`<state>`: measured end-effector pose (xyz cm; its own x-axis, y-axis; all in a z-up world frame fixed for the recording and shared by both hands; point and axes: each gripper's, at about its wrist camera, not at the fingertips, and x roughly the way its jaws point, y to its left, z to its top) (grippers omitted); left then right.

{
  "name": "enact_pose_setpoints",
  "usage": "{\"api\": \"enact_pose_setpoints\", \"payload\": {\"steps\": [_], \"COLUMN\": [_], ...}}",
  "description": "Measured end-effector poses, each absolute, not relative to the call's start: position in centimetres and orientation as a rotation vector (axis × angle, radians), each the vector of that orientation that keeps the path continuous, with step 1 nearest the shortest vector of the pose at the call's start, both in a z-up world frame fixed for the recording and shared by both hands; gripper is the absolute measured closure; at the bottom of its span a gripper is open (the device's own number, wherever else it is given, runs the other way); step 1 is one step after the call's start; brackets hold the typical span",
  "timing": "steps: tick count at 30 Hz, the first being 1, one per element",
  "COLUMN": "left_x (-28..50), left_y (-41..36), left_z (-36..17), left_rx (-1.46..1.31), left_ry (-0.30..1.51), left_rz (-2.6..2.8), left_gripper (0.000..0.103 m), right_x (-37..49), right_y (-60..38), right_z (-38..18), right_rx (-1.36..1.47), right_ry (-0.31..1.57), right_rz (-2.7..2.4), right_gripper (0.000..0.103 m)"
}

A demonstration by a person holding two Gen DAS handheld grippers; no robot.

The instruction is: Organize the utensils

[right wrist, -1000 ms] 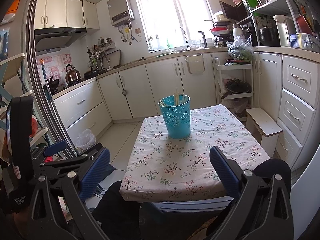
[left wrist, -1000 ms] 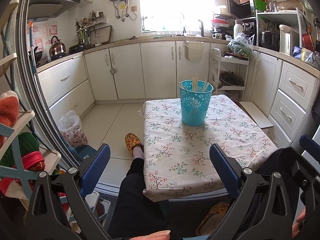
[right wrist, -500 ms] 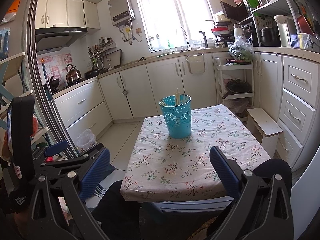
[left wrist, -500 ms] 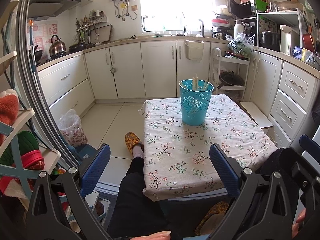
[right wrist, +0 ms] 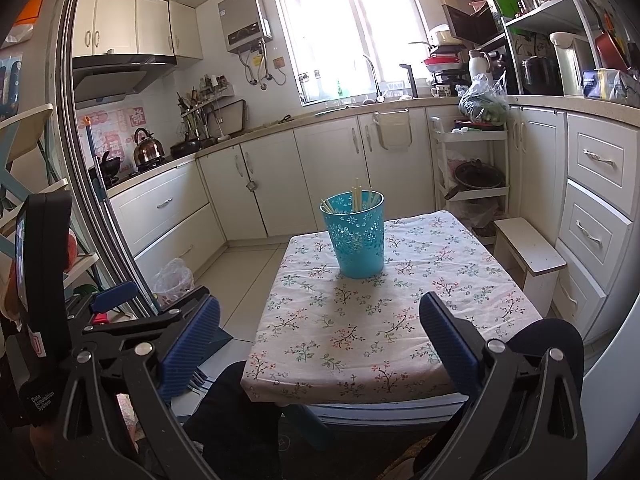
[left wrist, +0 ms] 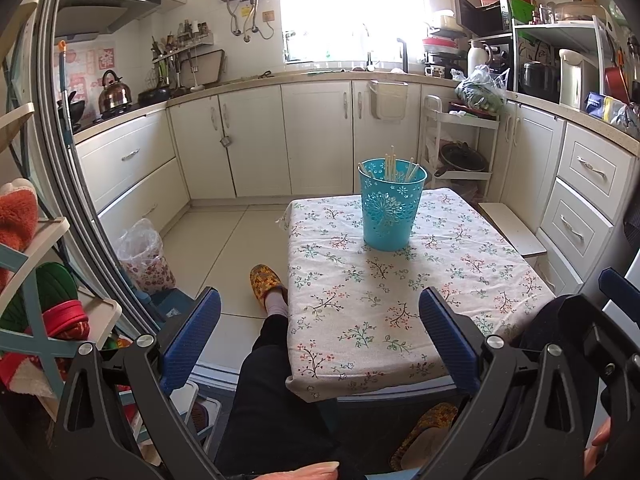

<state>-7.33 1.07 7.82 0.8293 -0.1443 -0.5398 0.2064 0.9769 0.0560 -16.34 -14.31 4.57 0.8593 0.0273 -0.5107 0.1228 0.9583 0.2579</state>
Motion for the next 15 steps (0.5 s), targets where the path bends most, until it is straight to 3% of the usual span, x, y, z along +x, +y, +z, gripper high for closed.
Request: {"api": "enact_pose_setpoints", "payload": {"steps": [15], "left_x": [-7.15], "left_y": [1.0], "left_z": [7.6], "left_rx": [0.11], "left_ry": [0.573], "left_rz": [-0.188], "left_gripper": [0.008], "right_x": [-16.18], "right_y": [-14.37], "right_z": [4.91], "right_rx": [0.28], "right_ry": [0.53], "right_rz": [-0.041], "right_gripper": [0.007]}}
